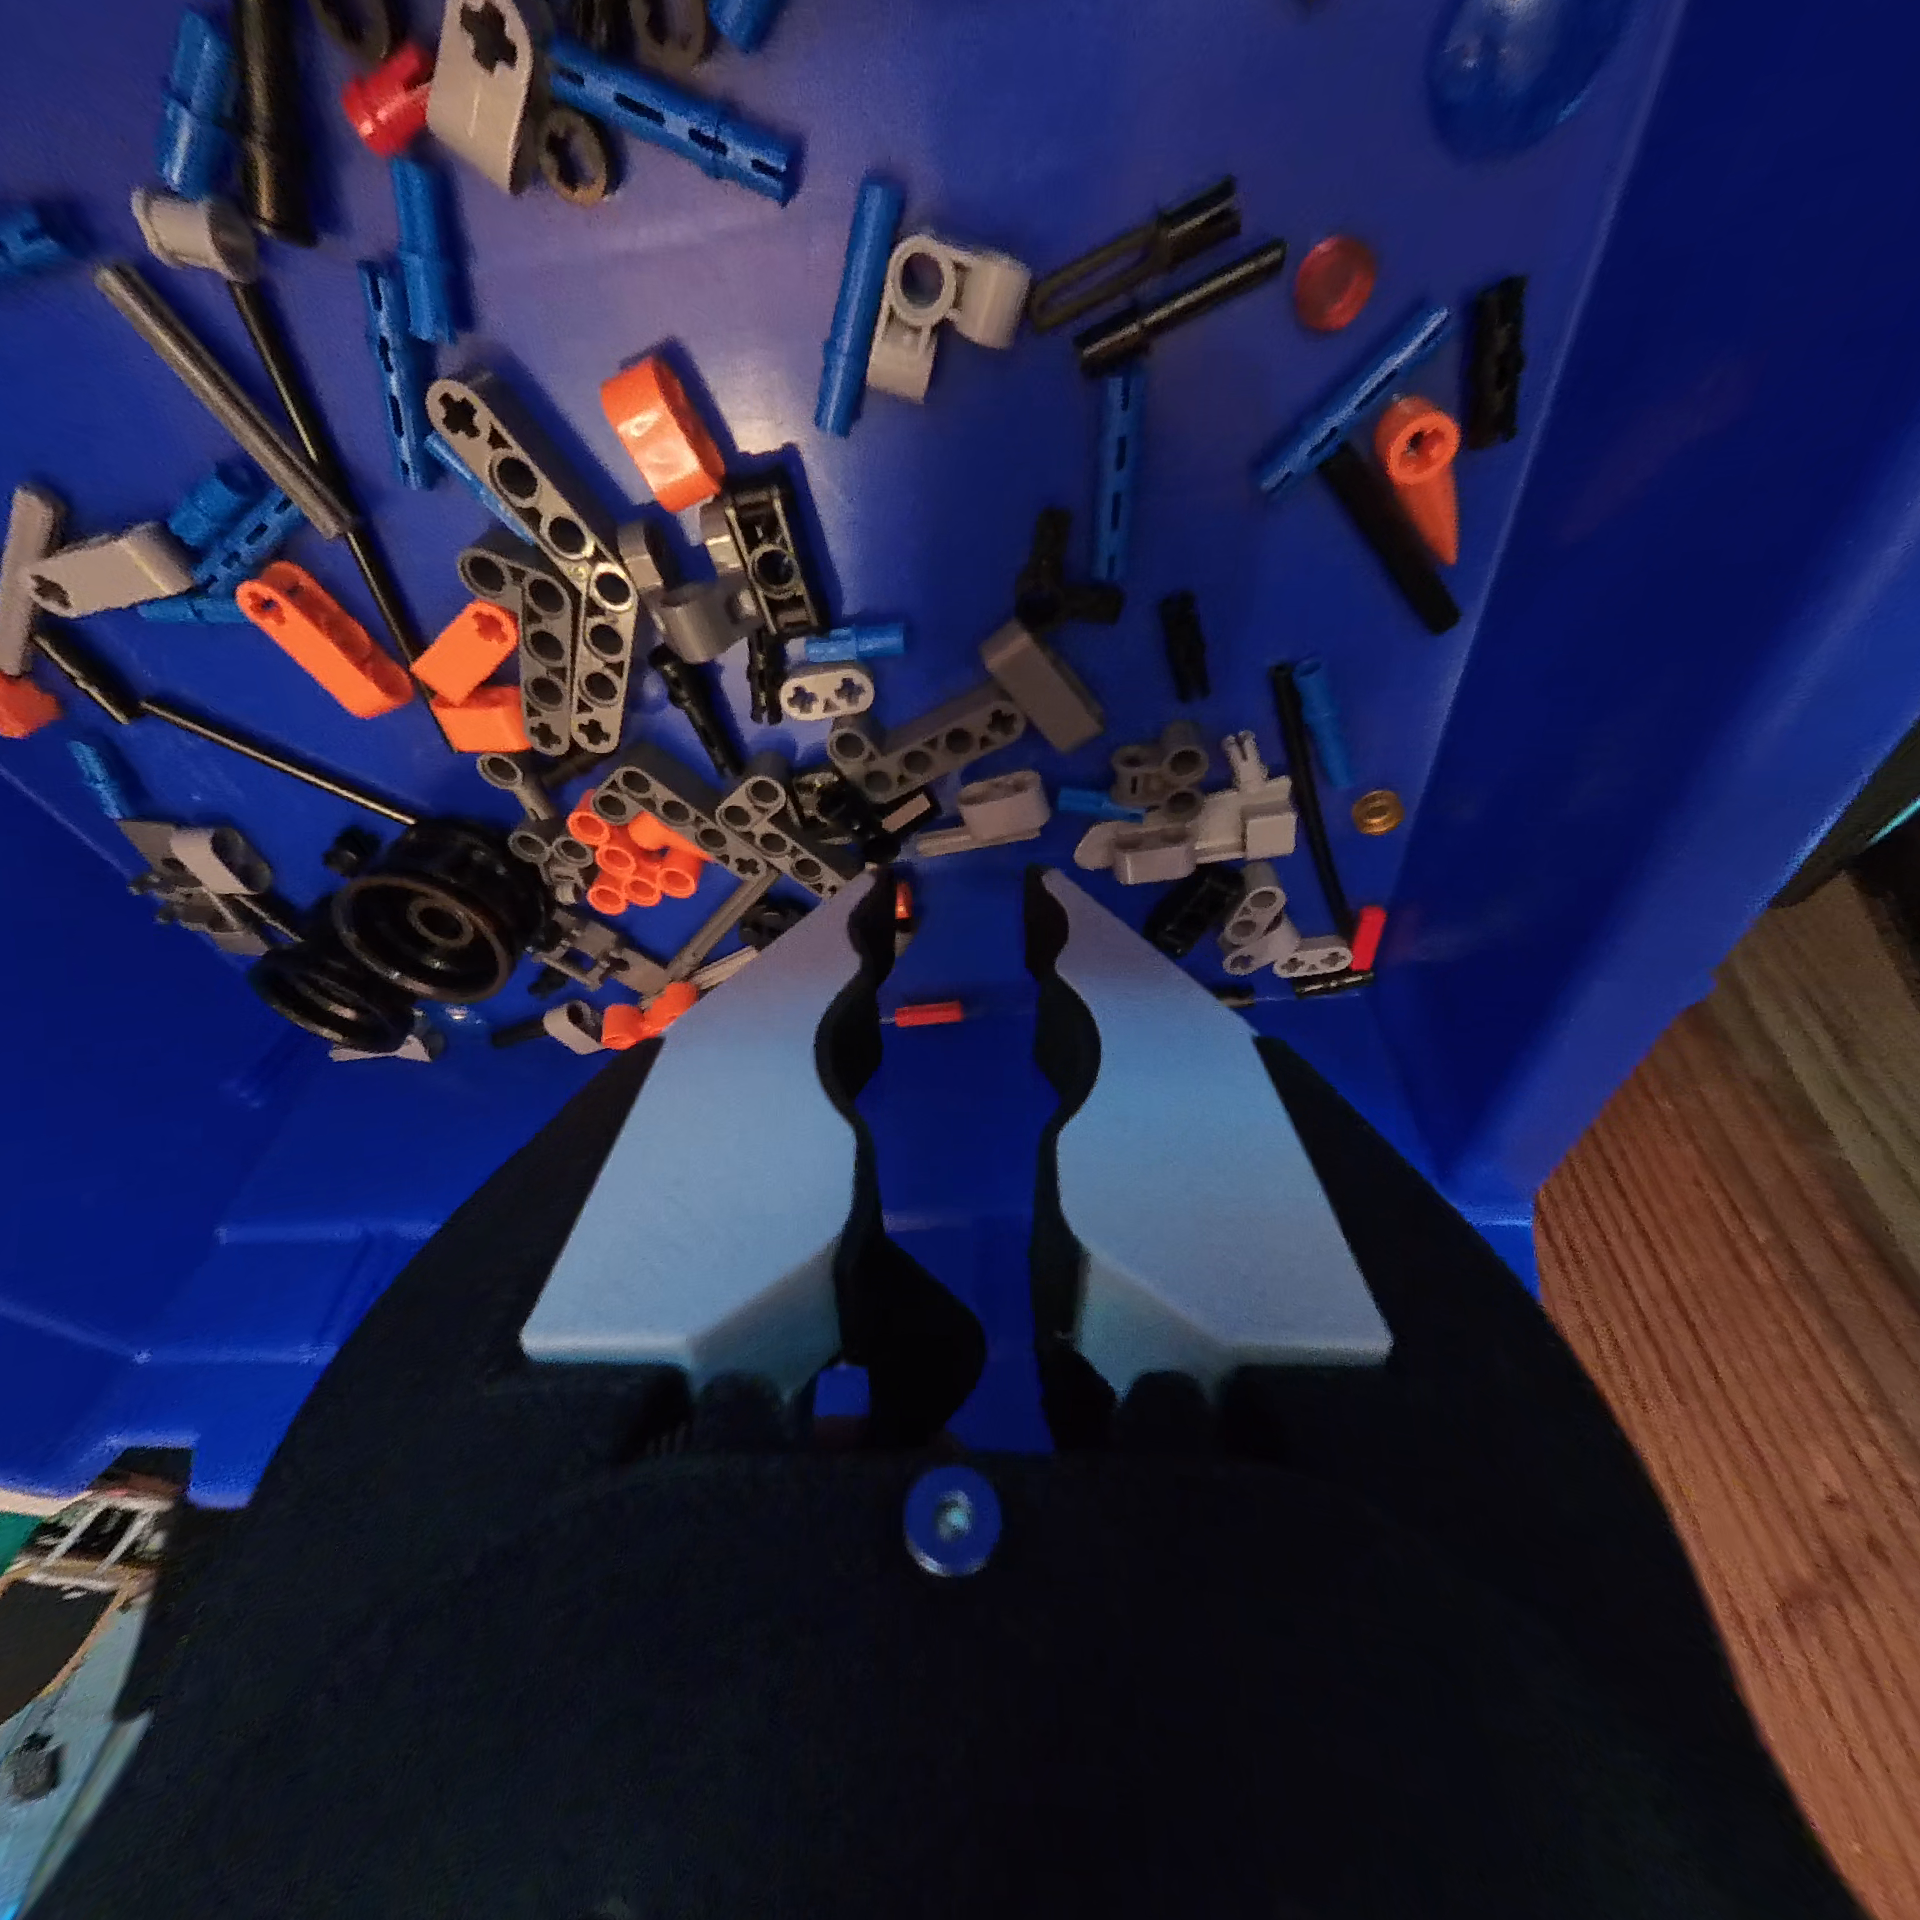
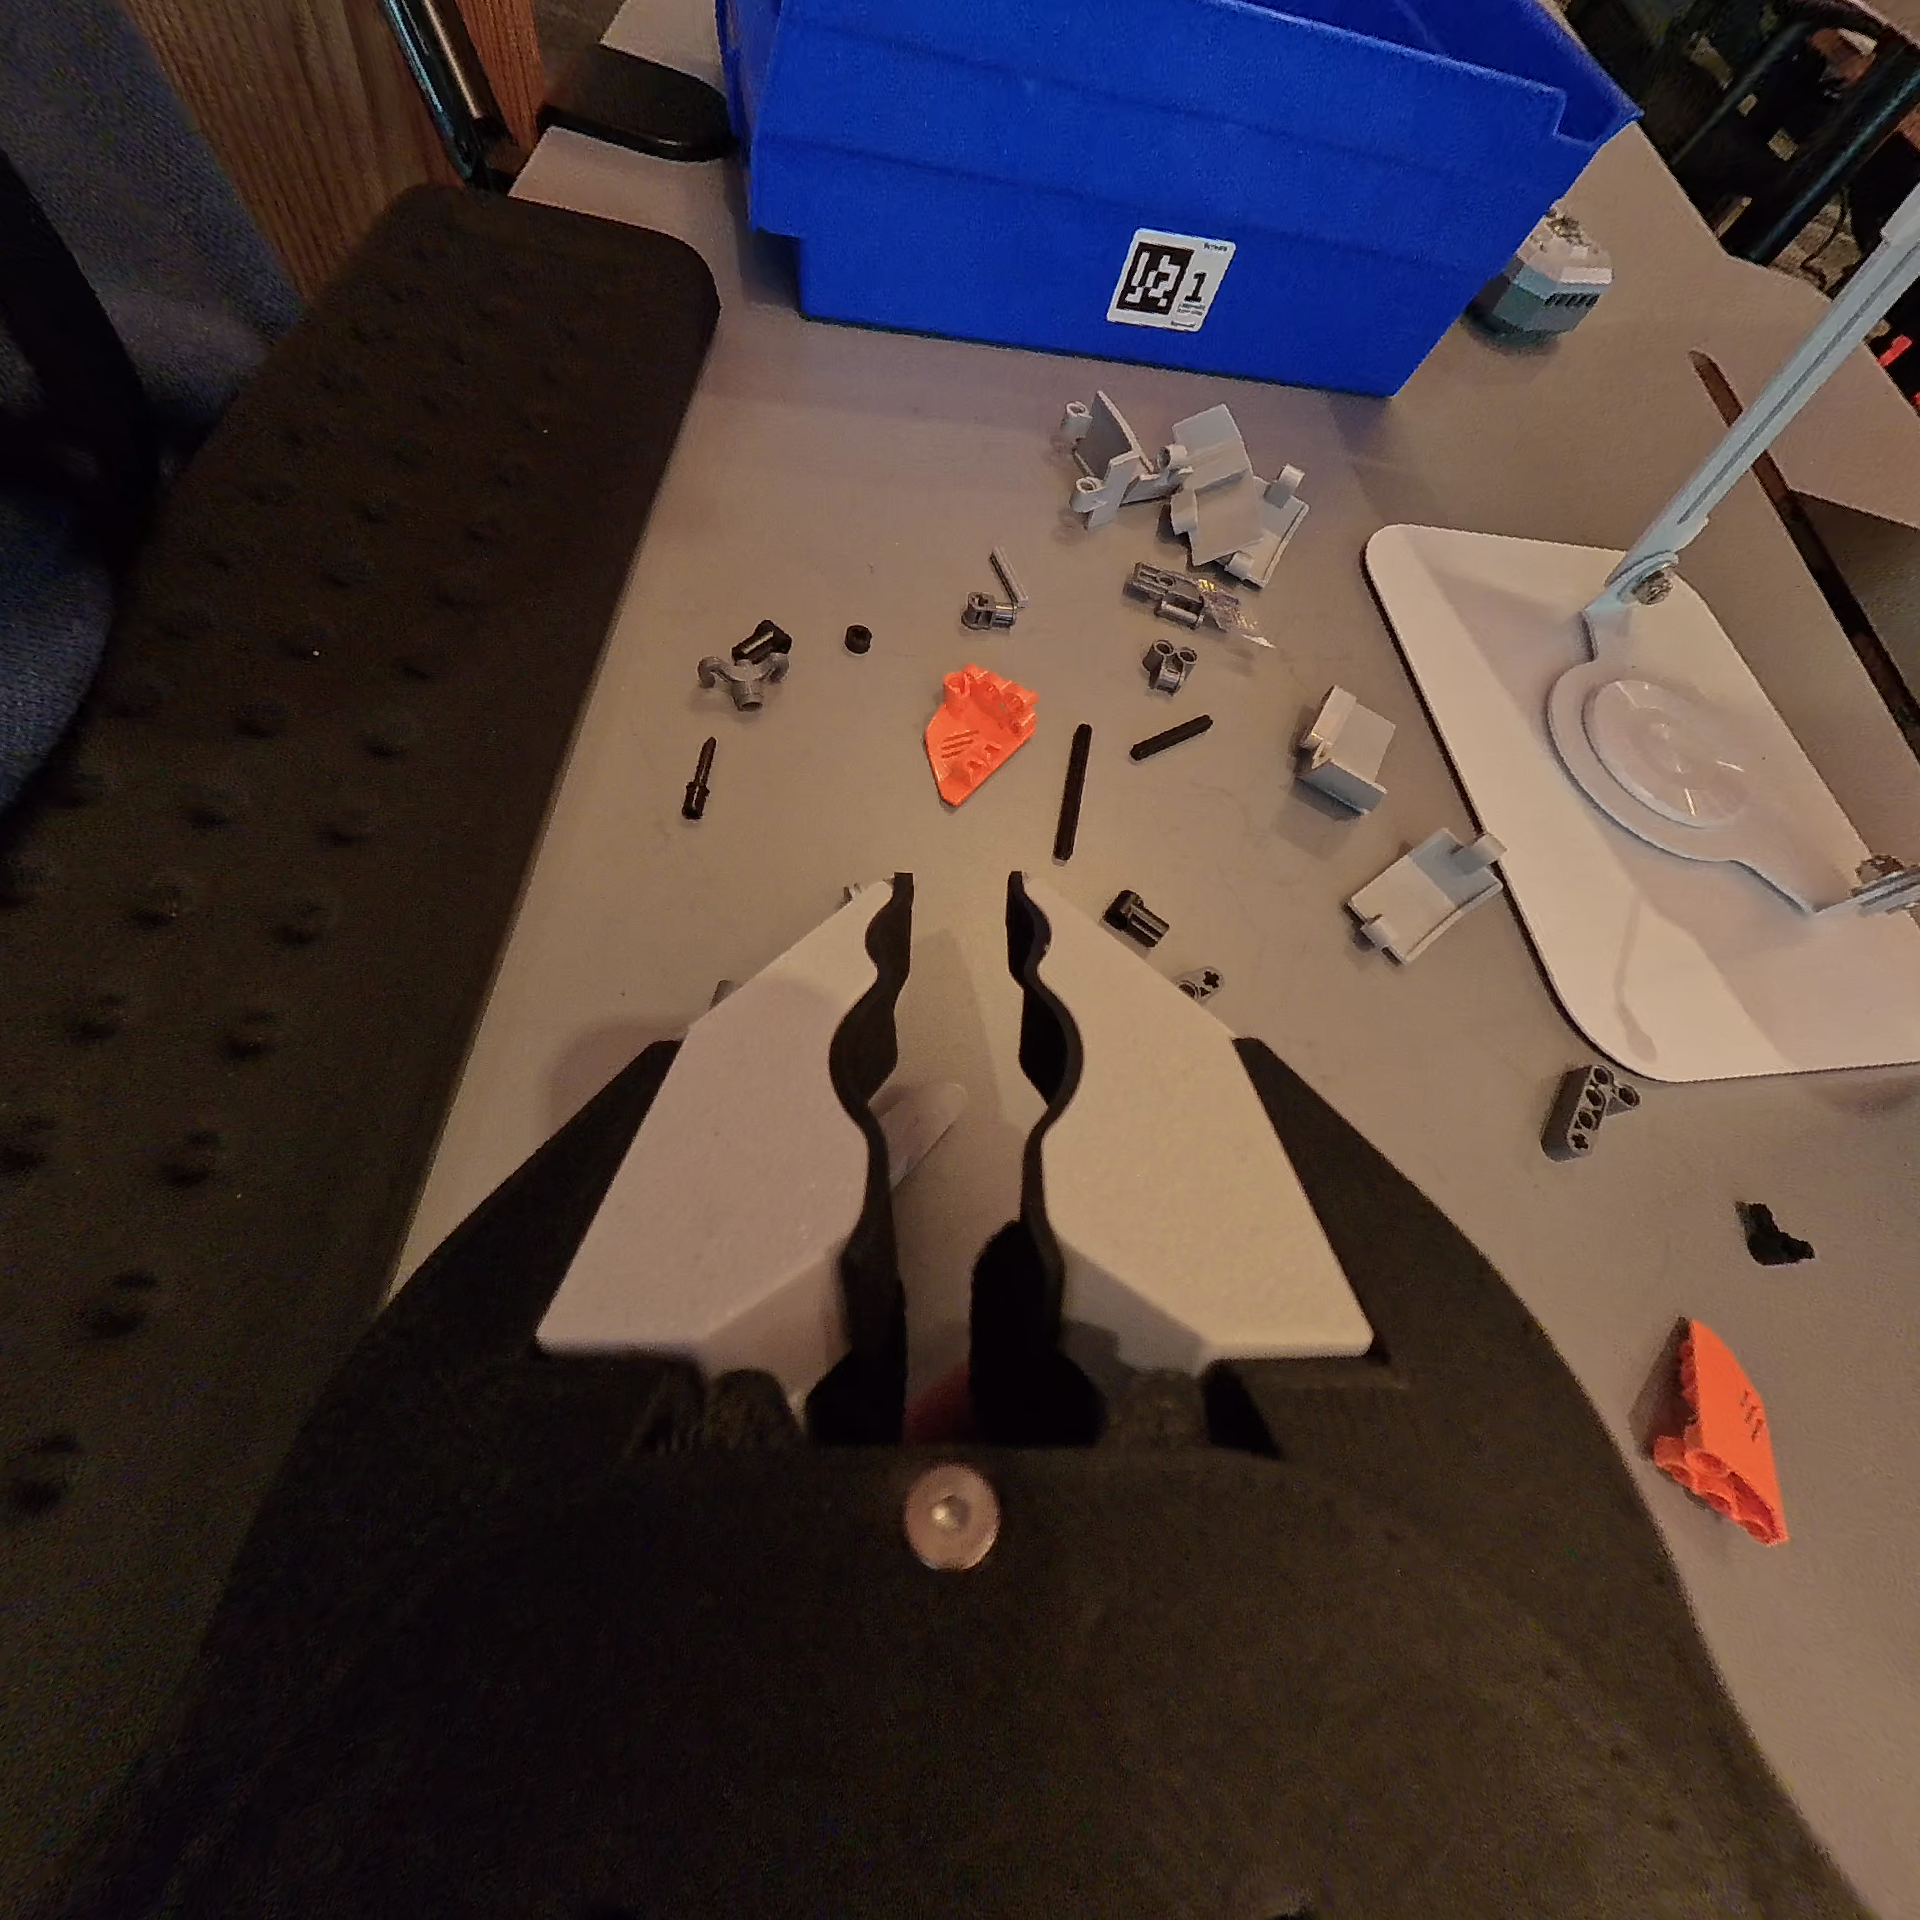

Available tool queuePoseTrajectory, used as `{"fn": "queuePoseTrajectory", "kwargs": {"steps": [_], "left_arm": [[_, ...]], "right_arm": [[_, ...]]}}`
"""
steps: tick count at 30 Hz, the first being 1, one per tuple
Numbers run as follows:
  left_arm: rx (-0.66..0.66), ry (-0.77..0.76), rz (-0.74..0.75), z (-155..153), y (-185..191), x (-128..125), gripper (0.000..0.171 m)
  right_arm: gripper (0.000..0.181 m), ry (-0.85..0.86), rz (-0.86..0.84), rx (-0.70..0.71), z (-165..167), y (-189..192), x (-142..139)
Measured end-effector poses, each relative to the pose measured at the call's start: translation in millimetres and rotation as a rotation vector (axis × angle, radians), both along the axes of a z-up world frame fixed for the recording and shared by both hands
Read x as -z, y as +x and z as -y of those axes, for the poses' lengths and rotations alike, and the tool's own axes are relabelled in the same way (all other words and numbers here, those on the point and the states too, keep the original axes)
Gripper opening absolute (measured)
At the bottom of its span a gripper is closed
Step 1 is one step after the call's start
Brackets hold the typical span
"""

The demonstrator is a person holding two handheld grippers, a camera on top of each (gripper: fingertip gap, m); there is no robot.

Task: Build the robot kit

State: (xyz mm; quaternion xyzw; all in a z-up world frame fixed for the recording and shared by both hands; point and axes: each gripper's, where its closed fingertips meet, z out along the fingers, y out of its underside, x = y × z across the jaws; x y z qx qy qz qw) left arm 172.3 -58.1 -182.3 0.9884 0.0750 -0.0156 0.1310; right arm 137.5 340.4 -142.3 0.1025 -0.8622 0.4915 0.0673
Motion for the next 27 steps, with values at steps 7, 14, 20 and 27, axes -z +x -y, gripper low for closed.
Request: {"fn": "queuePoseTrajectory", "kwargs": {"steps": [7, 14, 20, 27], "left_arm": [[-0.113, 0.043, 0.000, -2.9, 0.1, 5.7, 0.024], [-0.101, 0.071, -0.007, -7.6, 5.4, 6.4, 0.011], [-0.143, 0.099, 0.011, -7.9, 10.8, 6.9, 0.003], [-0.191, 0.106, -0.029, -8.1, 7.2, 5.1, 0.010]], "right_arm": [[0.016, -0.004, -0.004, 0.000, -0.1, 0.3, -1.5], [0.016, -0.001, -0.006, -0.002, 0.0, 0.8, -1.0], [0.016, -0.002, -0.011, -0.004, -0.2, 1.3, -1.8], [0.016, -0.001, -0.009, 0.000, -1.9, 0.4, -1.2]]}}
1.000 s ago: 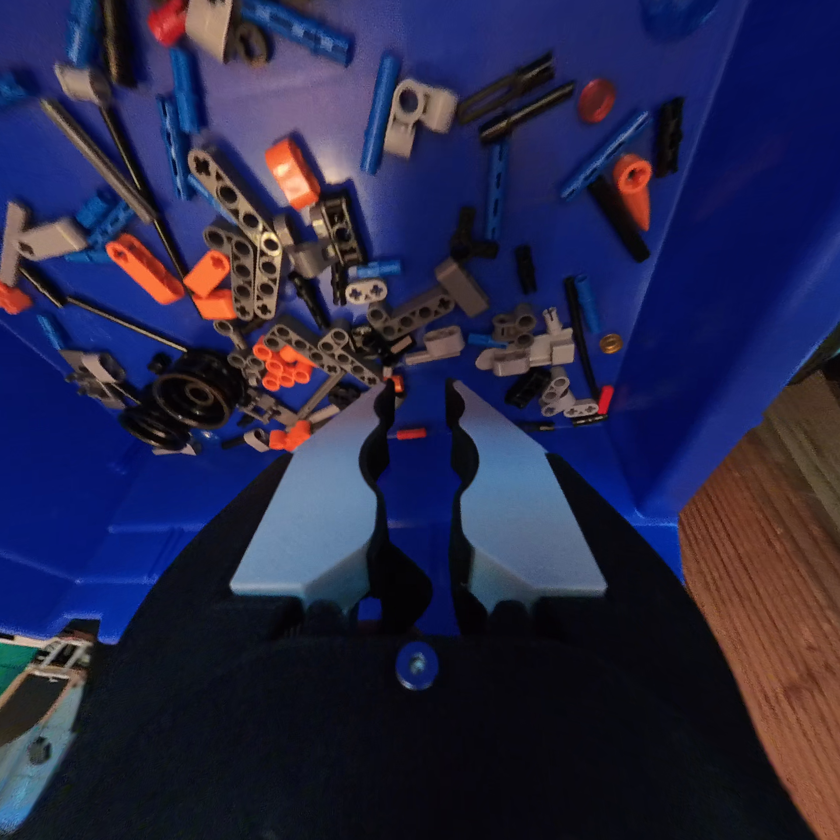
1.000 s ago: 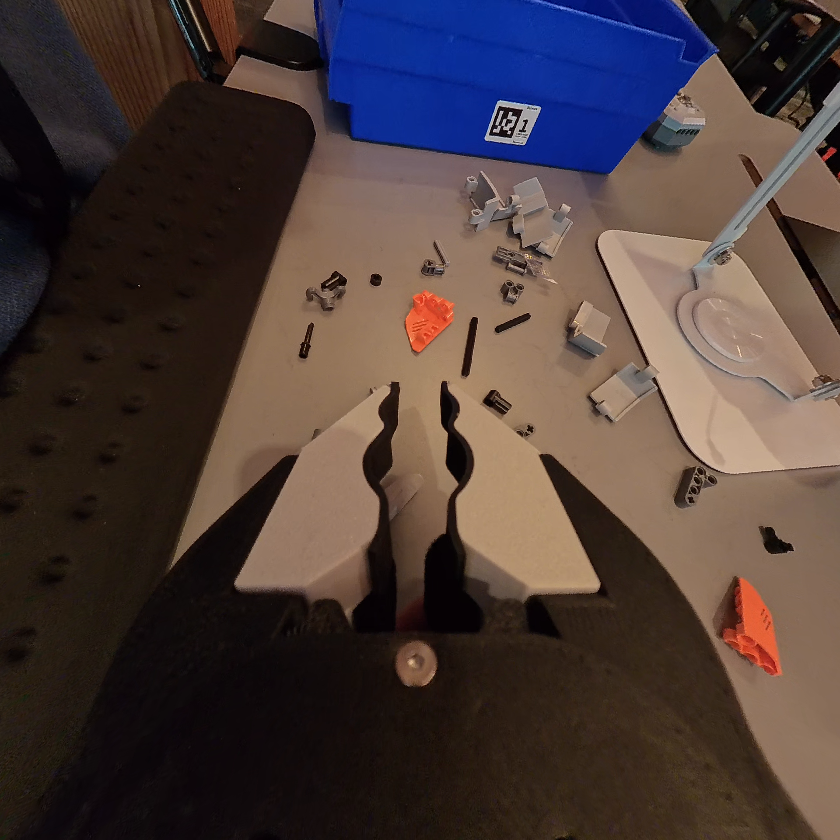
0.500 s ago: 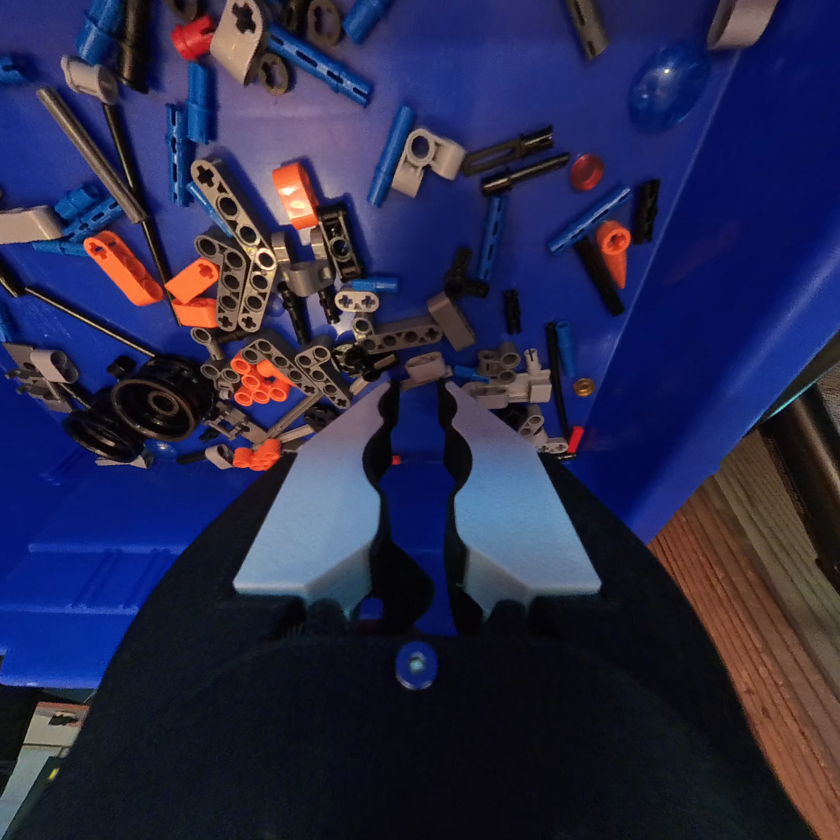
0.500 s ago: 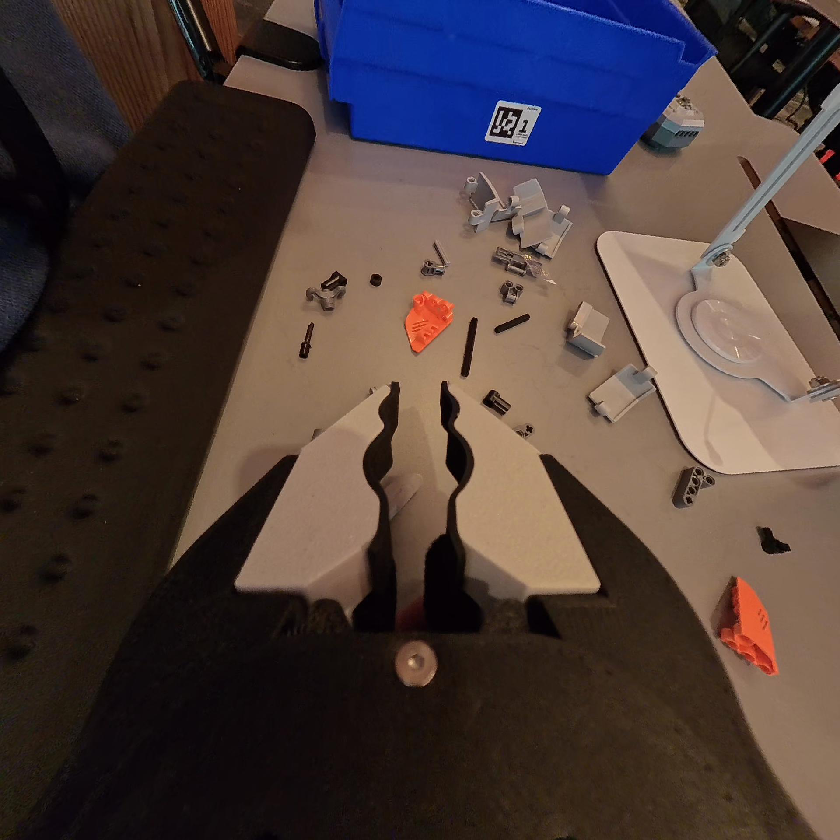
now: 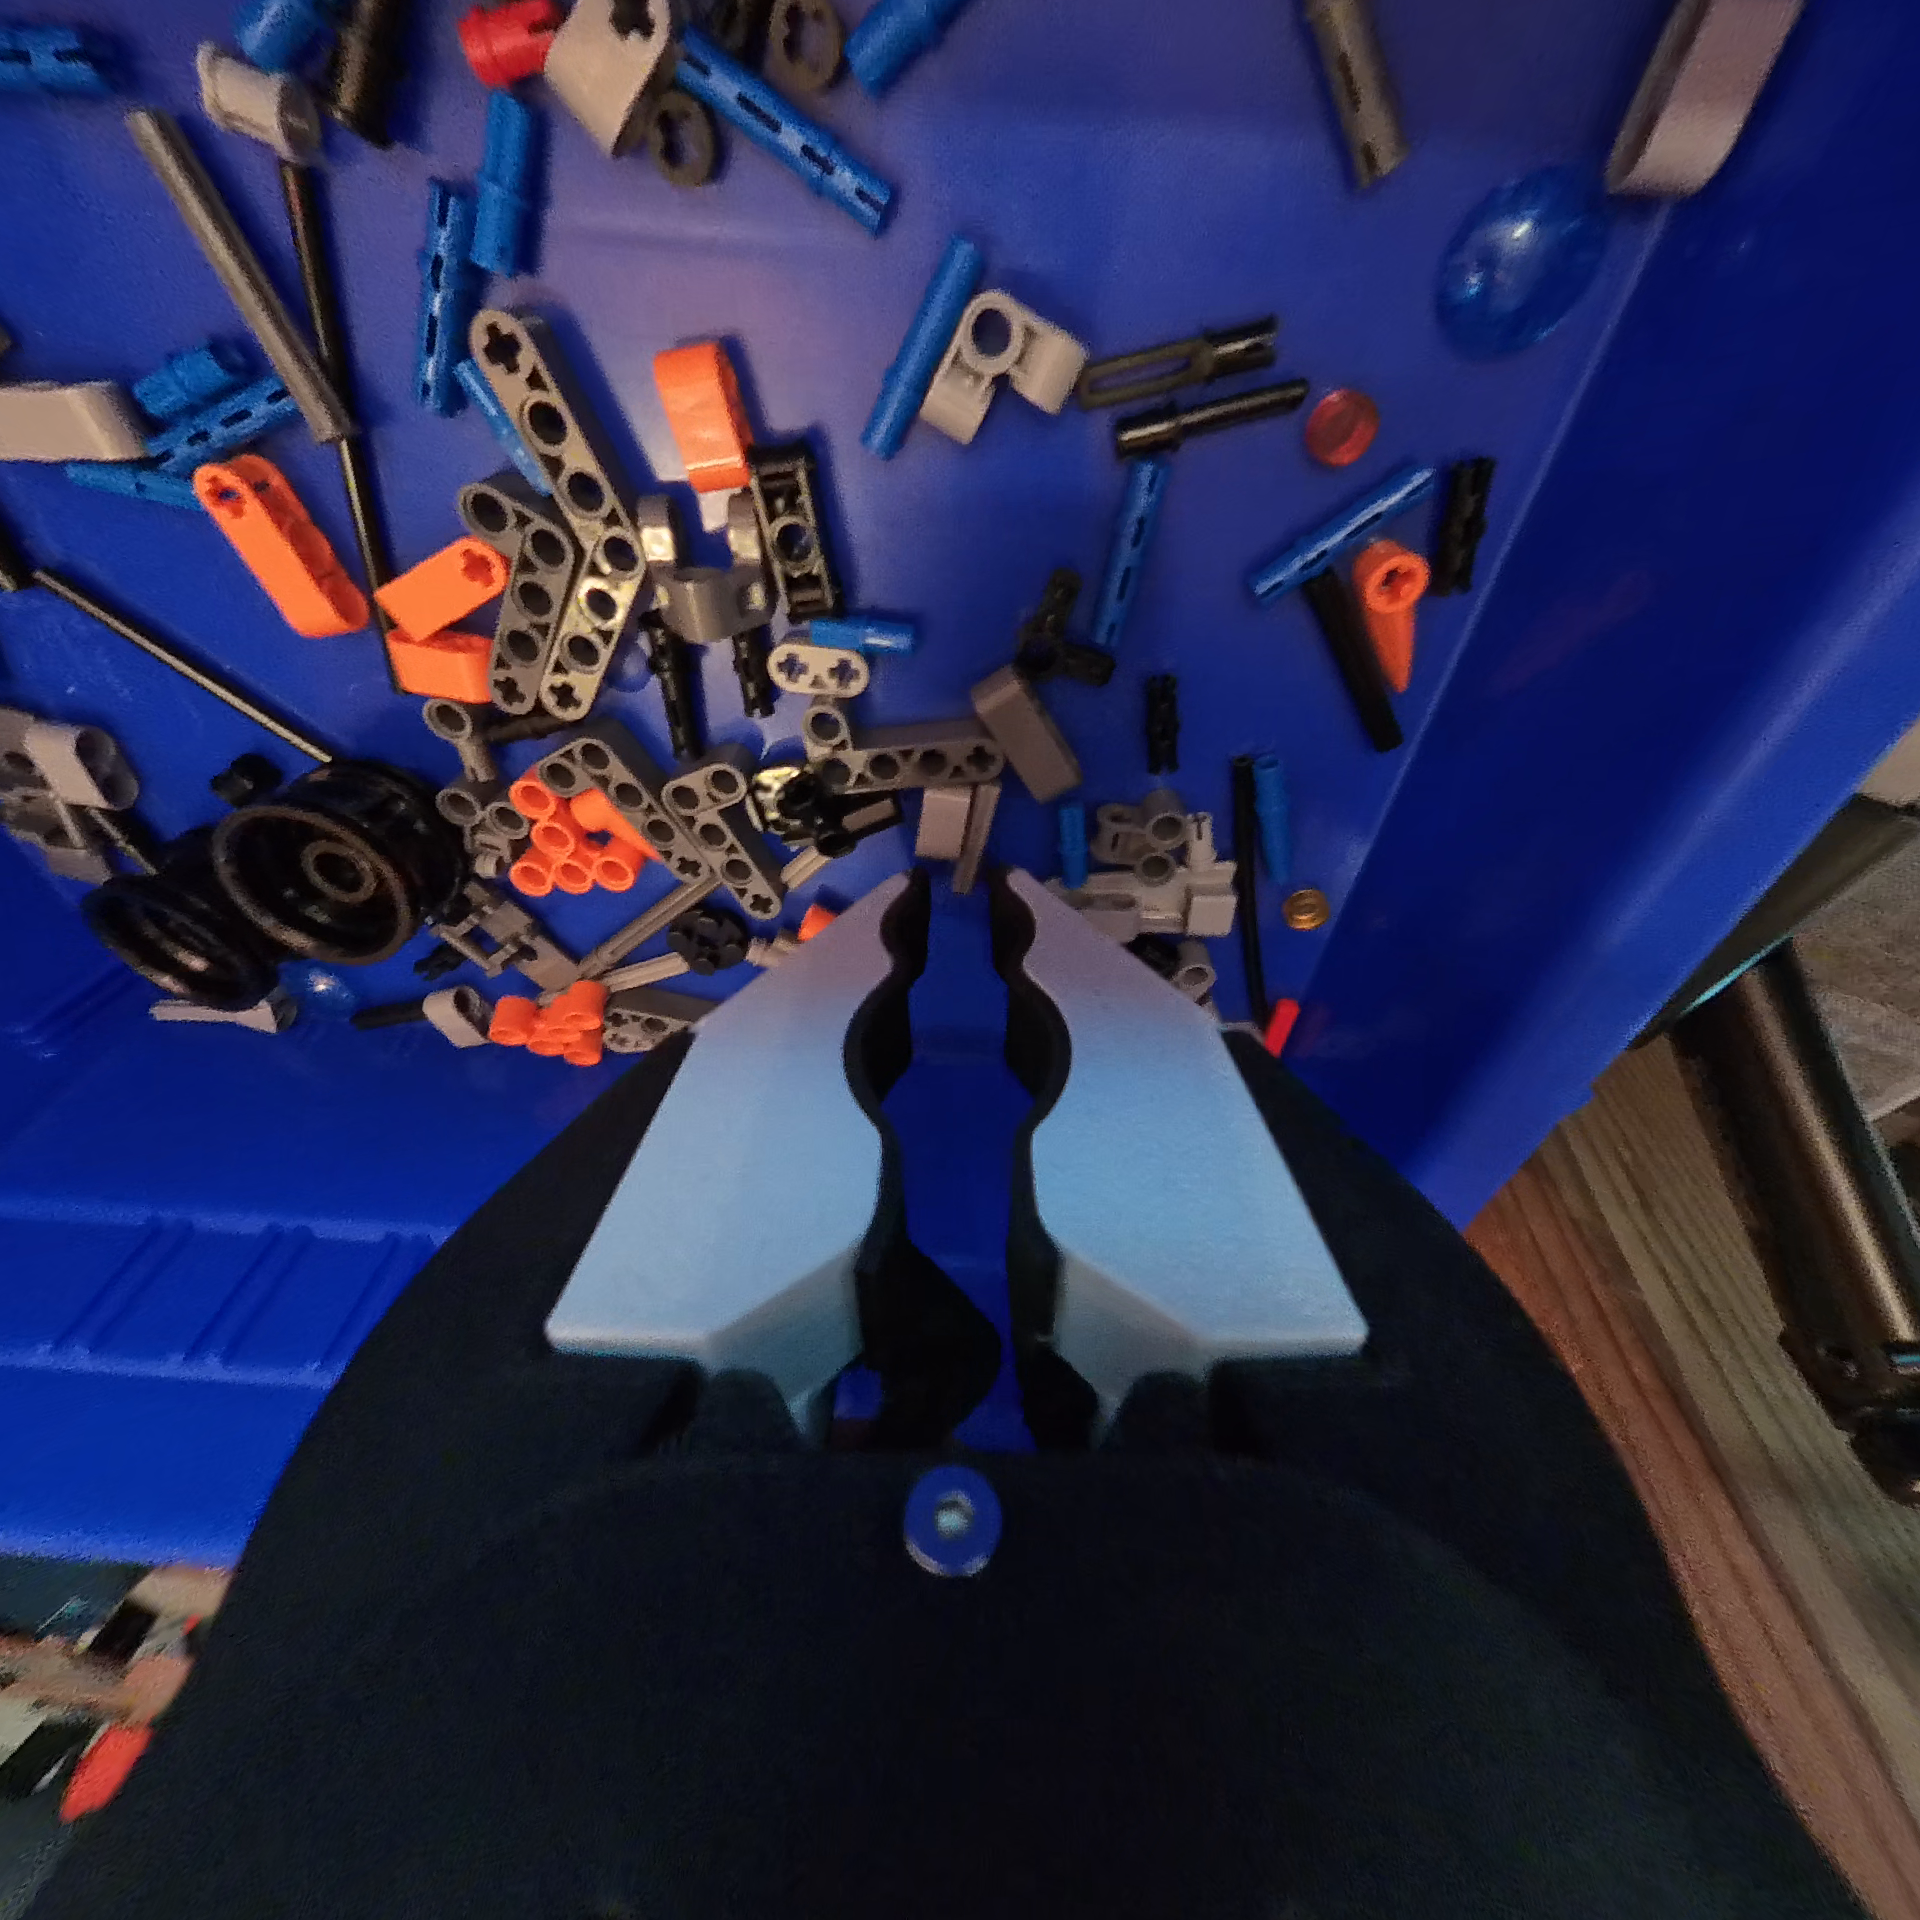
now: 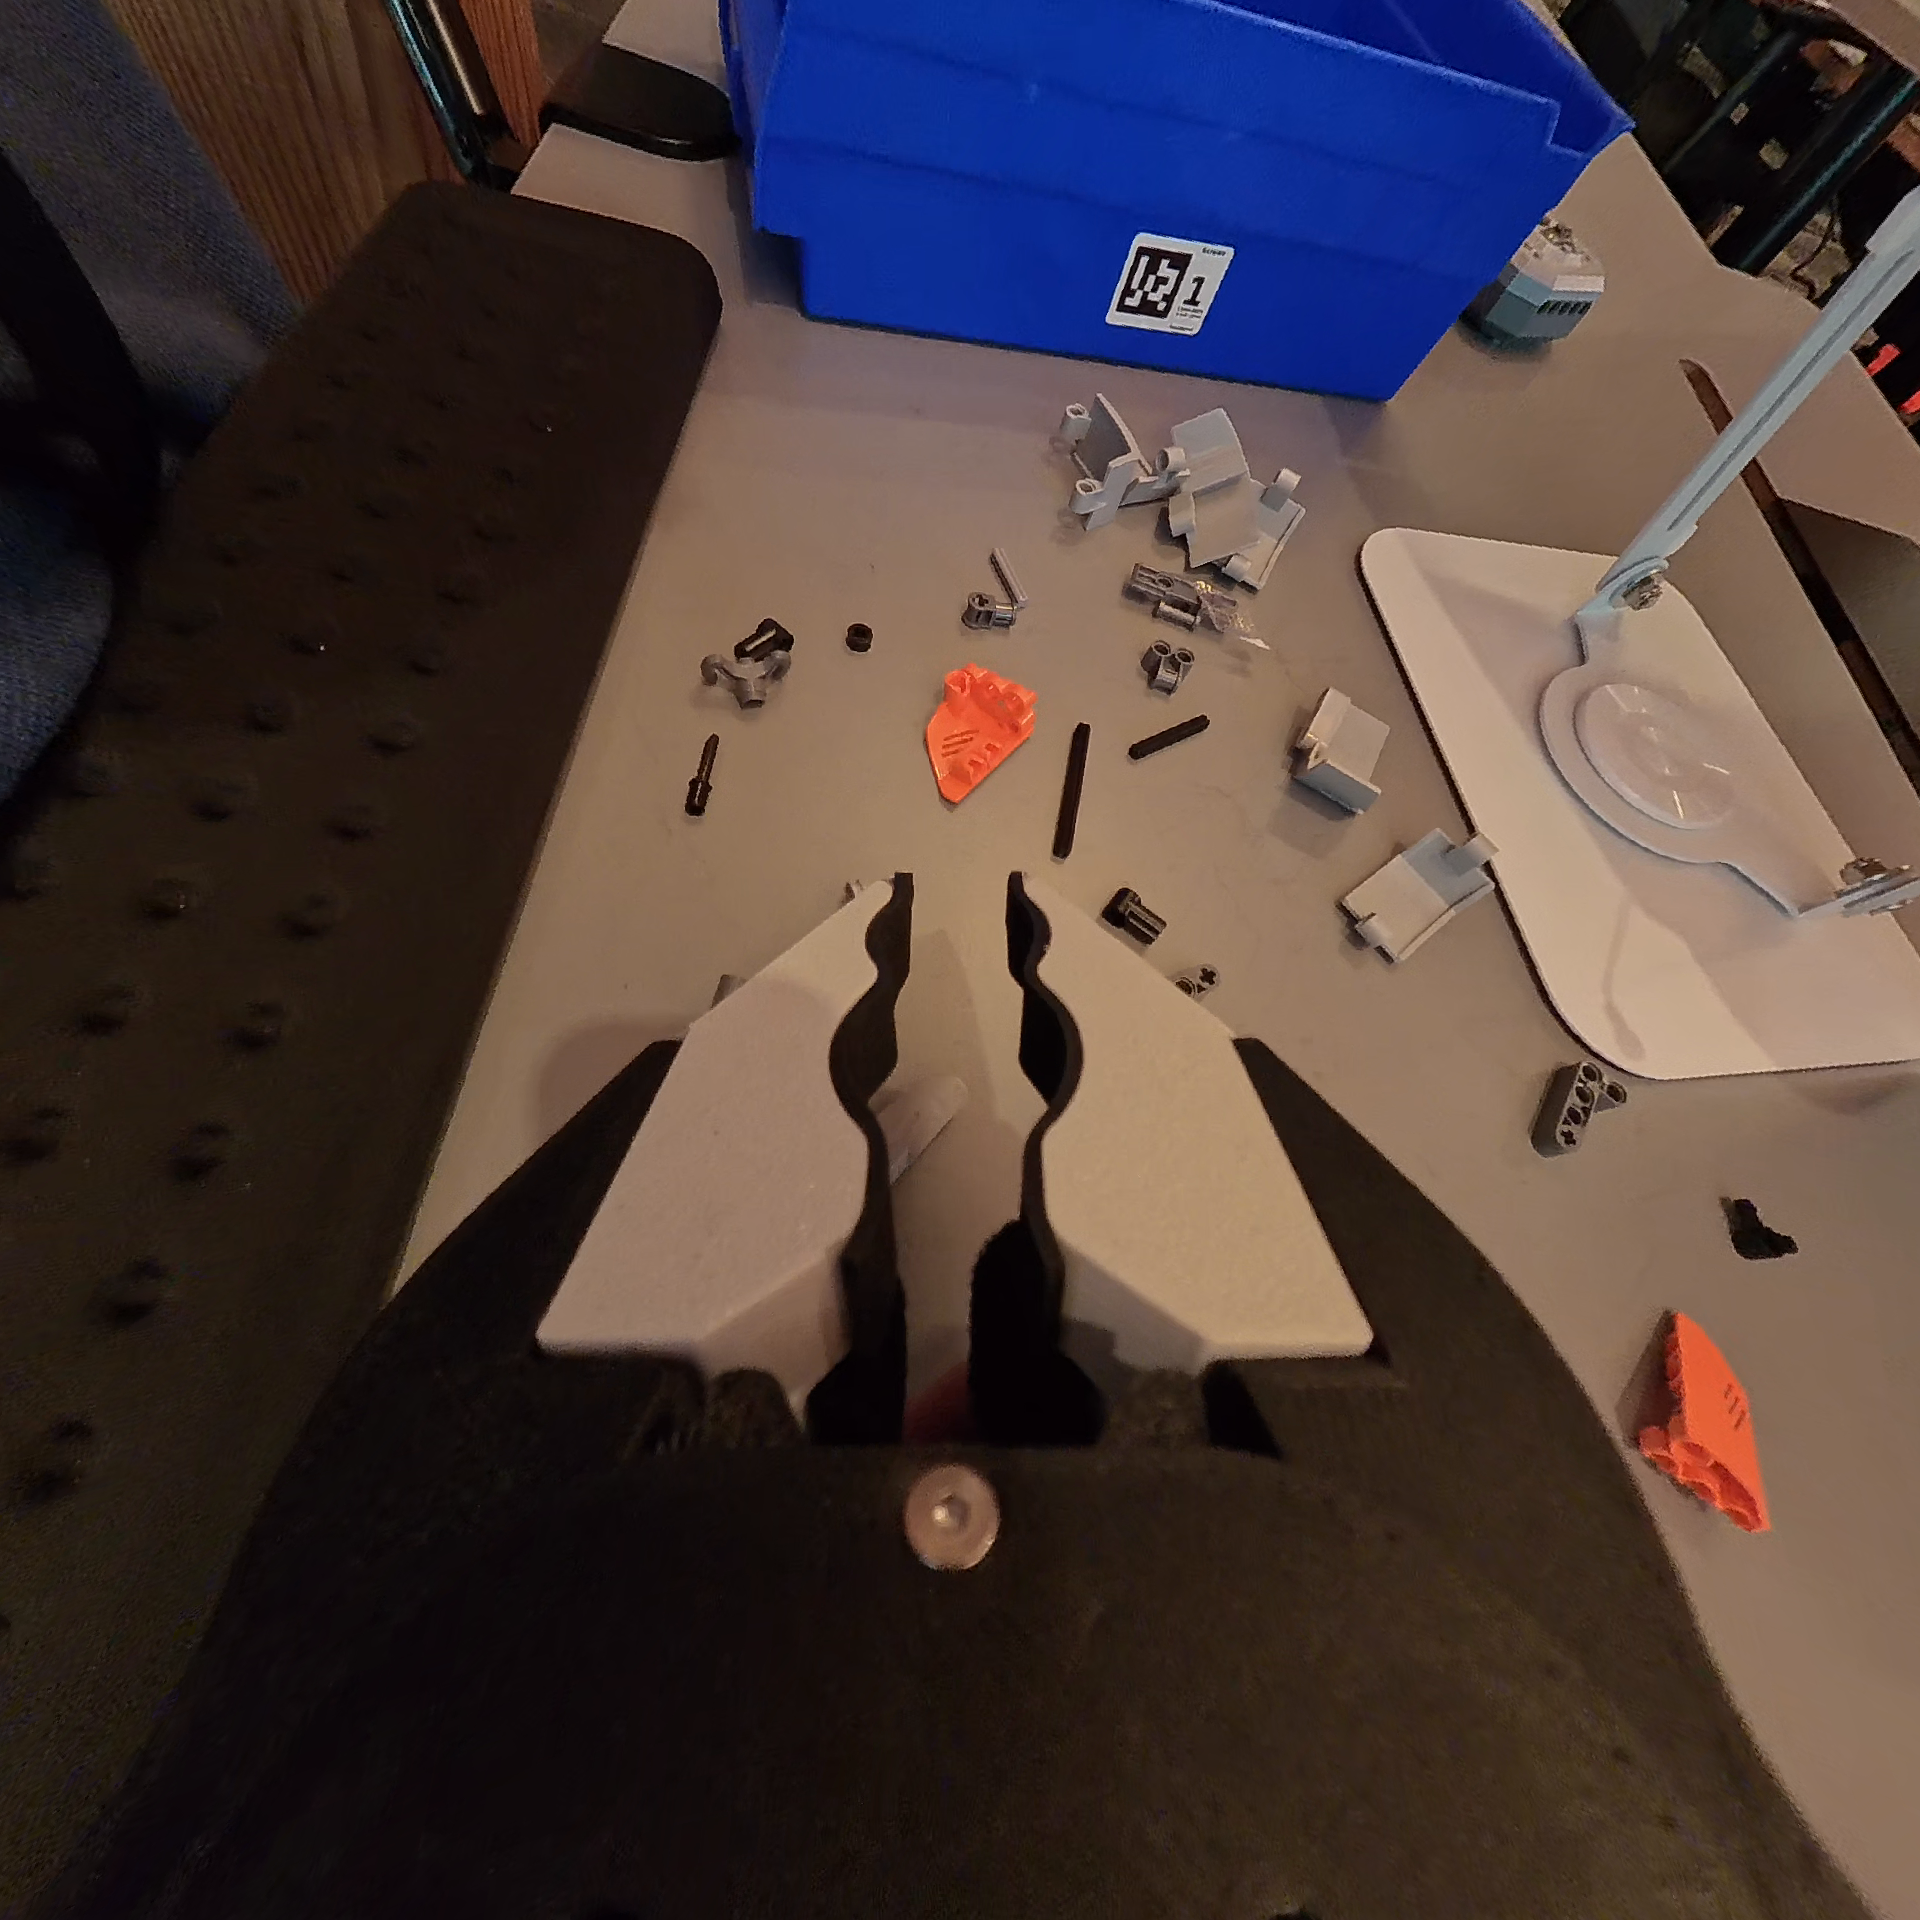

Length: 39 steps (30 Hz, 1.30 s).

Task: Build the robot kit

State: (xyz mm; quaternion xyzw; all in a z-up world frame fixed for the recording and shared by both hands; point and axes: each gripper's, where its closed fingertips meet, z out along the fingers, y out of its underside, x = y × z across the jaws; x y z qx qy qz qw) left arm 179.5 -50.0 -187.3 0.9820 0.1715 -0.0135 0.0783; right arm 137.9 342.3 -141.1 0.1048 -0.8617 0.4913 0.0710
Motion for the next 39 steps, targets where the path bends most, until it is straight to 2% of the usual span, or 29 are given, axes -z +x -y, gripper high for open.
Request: {"fn": "queuePoseTrajectory", "kwargs": {"steps": [5, 8, 10, 12, 15, 18, 19, 21, 23, 25, 28, 30, 33, 36, 39], "left_arm": [[-0.017, 0.021, 0.028, -4.3, 4.7, 2.0, 0.003], [-0.015, -0.022, 0.036, 4.7, 7.2, 0.6, 0.003], [-0.025, -0.021, 0.050, 6.5, 10.5, -5.7, 0.003], [-0.028, -0.012, 0.026, 5.1, 6.3, -23.3, 0.002], [-0.030, 0.183, -0.037, -38.9, -0.9, -73.9, 0.002], [0.067, 0.308, -0.135, -94.4, -8.5, -131.3, 0.002], [0.091, 0.349, -0.165, -113.3, -13.4, -145.4, 0.002], [0.177, 0.345, -0.211, -146.1, -21.9, -154.7, 0.002], [0.249, 0.345, -0.197, -183.8, -26.0, -144.8, 0.002], [0.352, 0.307, -0.139, -210.6, -26.0, -121.2, 0.002], [0.409, 0.282, -0.010, -238.7, -23.1, -80.1, 0.002], [0.444, 0.258, 0.062, -249.3, -18.7, -56.6, 0.002], [0.485, 0.194, 0.094, -256.1, -18.6, -27.4, 0.002], [0.475, 0.192, 0.074, -266.0, -21.4, -9.2, 0.002], [0.471, 0.189, 0.032, -265.5, -28.5, -0.2, 0.016]], "right_arm": [[0.016, 0.002, 0.000, -0.002, 0.3, 0.5, 0.5], [0.016, -0.002, -0.004, -0.001, 0.1, 0.6, -1.3], [0.016, -0.004, -0.004, -0.001, 0.2, 0.8, -2.2], [0.016, -0.003, -0.008, -0.002, 0.2, 0.8, -2.1], [0.016, -0.008, -0.009, -0.002, 0.7, 1.2, -3.8], [0.016, -0.012, -0.005, -0.004, 2.5, 2.0, -4.7], [0.016, -0.011, -0.004, -0.006, 3.0, 2.4, -4.4], [0.016, -0.009, -0.005, -0.010, 3.4, 3.7, -3.6], [0.016, -0.005, -0.012, -0.012, 3.3, 4.3, -3.4], [0.016, 0.003, -0.030, -0.010, 2.2, 3.9, -2.7], [0.016, 0.014, -0.042, -0.008, 0.3, 2.7, -0.4], [0.016, 0.010, -0.035, -0.010, 0.2, 2.9, -0.4], [0.016, 0.023, -0.038, -0.013, -0.8, 2.4, 3.4], [0.016, 0.026, -0.046, -0.018, 0.1, 4.1, 3.7], [0.016, 0.033, -0.053, -0.016, -0.1, 3.7, 5.1]]}}
